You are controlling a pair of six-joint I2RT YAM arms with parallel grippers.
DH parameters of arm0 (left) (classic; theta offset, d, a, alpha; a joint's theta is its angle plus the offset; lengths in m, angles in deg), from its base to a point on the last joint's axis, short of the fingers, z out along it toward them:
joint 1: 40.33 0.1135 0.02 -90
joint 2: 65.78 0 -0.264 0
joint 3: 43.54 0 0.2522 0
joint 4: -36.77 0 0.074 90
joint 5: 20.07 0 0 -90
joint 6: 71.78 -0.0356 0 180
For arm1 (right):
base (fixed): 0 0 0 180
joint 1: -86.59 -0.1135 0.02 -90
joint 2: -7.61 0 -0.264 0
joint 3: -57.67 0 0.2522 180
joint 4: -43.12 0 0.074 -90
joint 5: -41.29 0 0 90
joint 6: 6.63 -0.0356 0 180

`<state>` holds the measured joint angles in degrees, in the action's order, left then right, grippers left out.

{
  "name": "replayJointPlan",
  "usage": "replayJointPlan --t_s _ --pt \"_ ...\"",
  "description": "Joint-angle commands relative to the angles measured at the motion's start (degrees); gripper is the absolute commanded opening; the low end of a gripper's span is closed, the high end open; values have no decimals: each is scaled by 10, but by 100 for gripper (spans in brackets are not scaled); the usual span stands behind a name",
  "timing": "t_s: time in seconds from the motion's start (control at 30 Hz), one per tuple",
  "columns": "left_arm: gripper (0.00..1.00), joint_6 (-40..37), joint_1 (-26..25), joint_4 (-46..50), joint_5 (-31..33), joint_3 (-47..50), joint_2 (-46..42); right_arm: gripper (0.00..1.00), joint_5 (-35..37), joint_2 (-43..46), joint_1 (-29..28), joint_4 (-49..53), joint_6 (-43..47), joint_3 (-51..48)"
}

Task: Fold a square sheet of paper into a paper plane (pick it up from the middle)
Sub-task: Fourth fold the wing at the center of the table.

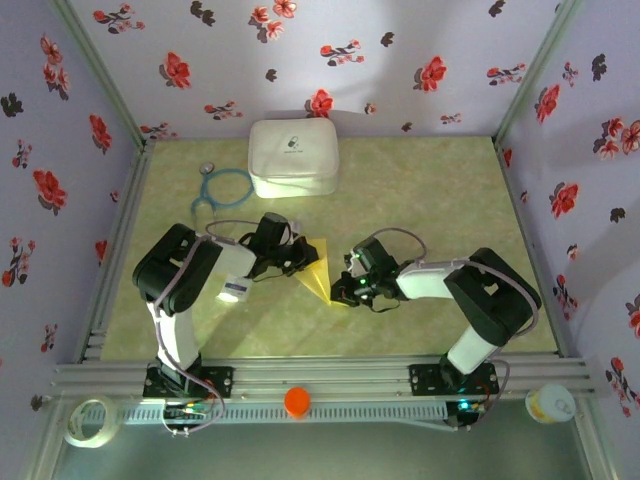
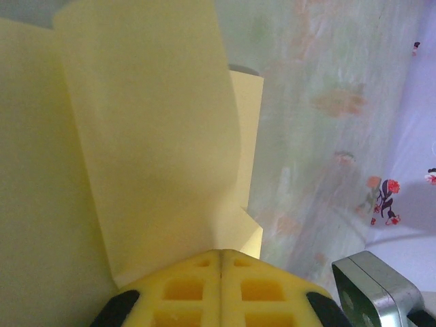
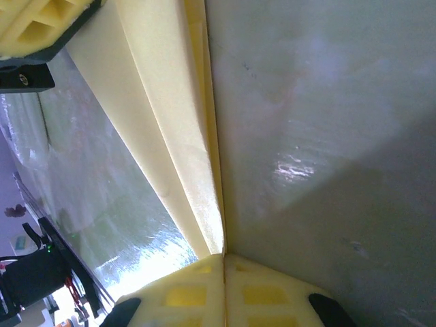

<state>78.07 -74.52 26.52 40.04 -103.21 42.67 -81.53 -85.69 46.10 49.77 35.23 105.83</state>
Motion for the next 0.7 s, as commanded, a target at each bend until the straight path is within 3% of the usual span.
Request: replayJointPlan --t_s 0.0,0.17,0.33,0.53,0.67 --pt "0 -2 3 18 28 15 20 12 -9 3 -6 84 19 -3" --pt "0 -1 4 16 27 18 19 24 30 57 -2 122 30 14" --pt "0 -2 4 12 28 20 17 27 67 116 17 134 27 34" --pt "0 -1 3 10 28 21 18 9 -4 53 16 7 -27 59" --pt "0 0 3 9 28 22 19 6 -26 -7 8 -79 -69 68"
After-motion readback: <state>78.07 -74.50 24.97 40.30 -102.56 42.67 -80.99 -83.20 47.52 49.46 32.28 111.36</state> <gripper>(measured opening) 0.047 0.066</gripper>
